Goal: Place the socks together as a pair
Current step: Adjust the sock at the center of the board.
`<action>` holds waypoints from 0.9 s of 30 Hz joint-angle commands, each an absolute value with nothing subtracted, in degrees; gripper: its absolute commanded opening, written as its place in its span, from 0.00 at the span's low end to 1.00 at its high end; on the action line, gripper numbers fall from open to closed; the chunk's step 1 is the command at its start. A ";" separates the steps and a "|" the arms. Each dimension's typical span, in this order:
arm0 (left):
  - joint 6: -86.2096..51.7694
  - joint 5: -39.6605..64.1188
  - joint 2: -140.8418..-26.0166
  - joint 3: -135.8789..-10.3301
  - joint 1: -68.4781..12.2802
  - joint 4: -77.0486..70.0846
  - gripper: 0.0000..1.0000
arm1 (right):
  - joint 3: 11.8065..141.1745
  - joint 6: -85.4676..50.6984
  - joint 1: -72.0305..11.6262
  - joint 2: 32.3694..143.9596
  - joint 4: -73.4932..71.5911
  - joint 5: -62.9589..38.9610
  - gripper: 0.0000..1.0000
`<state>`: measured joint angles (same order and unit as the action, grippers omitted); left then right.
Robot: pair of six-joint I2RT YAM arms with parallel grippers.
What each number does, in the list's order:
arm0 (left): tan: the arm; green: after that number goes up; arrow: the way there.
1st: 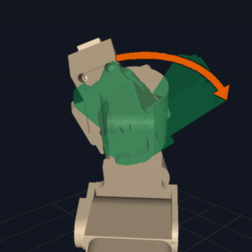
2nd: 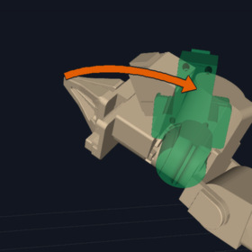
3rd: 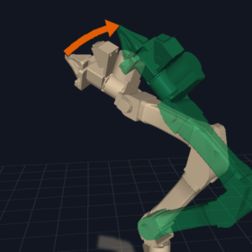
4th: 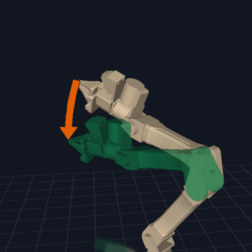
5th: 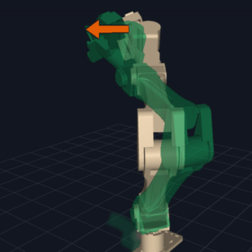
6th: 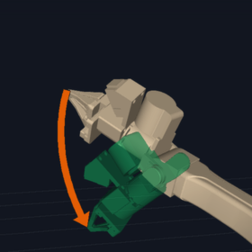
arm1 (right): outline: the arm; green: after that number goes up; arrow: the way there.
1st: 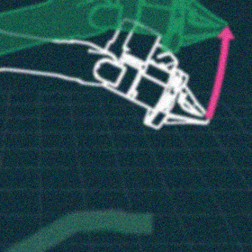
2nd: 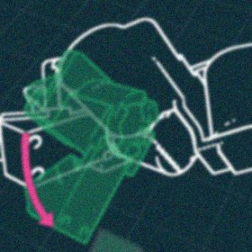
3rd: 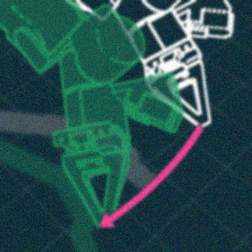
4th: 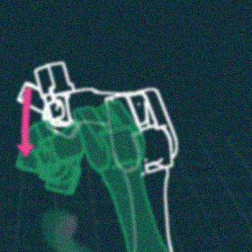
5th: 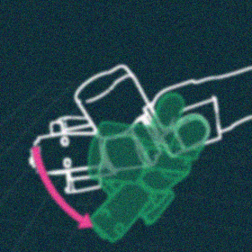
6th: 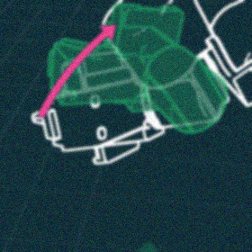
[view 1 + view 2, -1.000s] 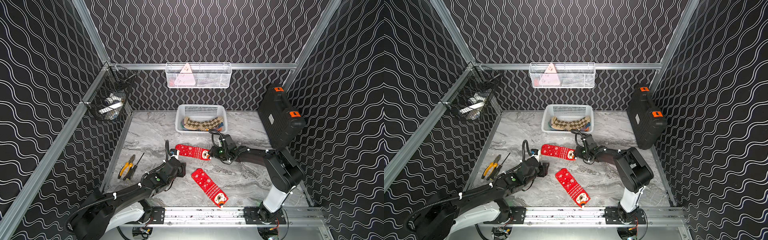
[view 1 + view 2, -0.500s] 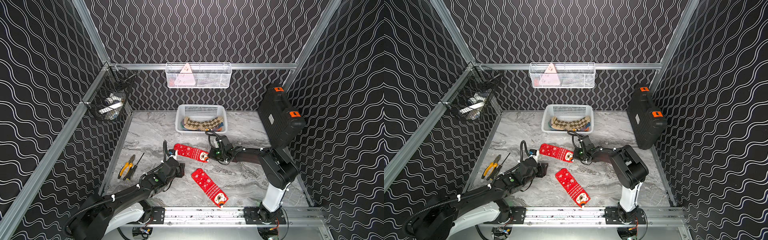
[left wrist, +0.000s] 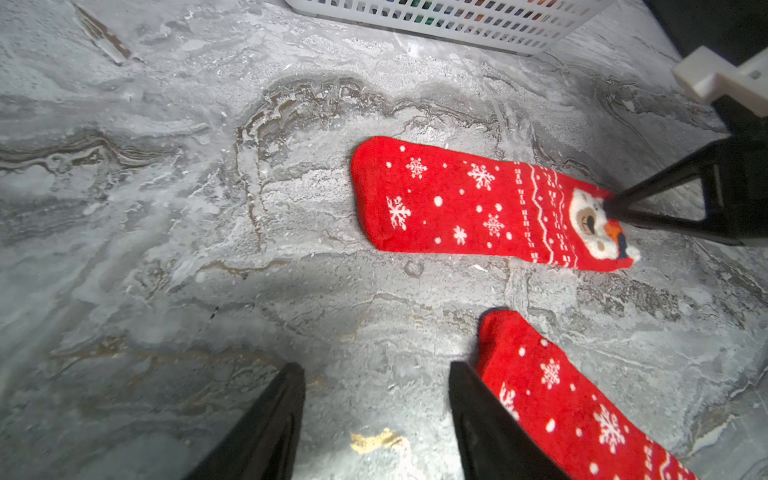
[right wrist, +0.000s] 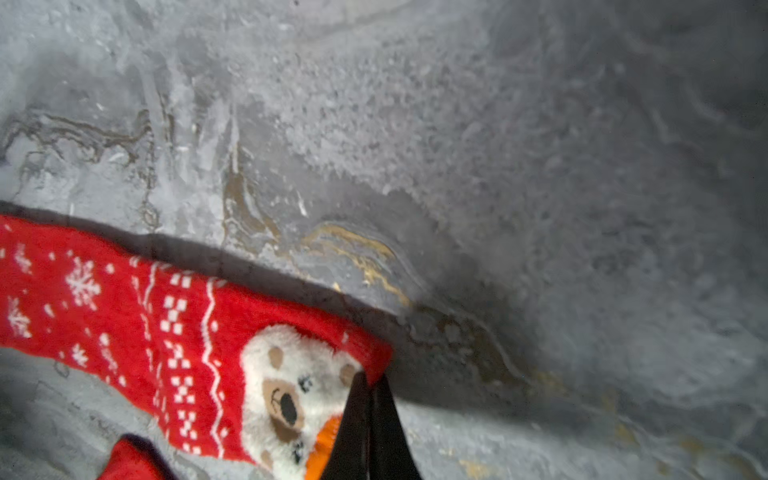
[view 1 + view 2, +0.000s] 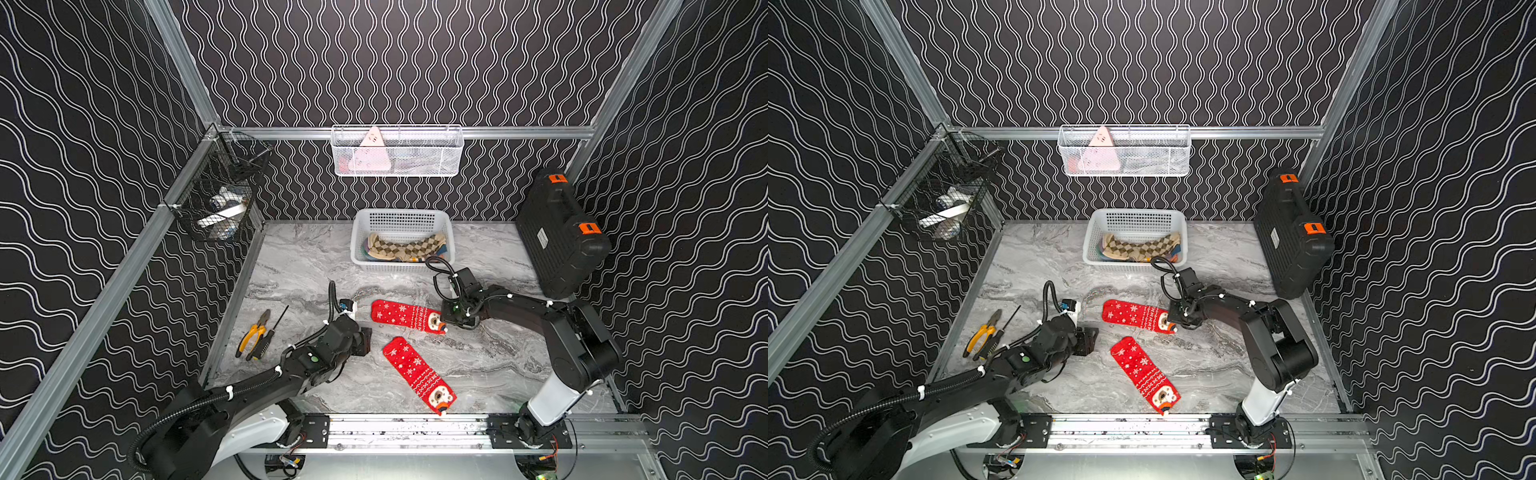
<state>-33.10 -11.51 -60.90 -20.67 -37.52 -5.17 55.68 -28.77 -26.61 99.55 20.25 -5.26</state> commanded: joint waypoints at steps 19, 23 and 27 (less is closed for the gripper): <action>-29.66 -4.96 -71.13 -28.64 -40.65 -2.39 0.60 | 62.80 -23.62 -26.42 93.75 29.73 -2.74 0.45; -29.31 -4.25 -75.11 -30.46 -42.83 -2.54 0.55 | 56.28 -25.40 -26.45 83.60 31.53 -7.62 0.48; -28.07 -3.07 -79.34 -32.94 -44.11 -0.90 0.50 | 48.88 -27.96 -26.43 75.35 32.18 -11.83 0.49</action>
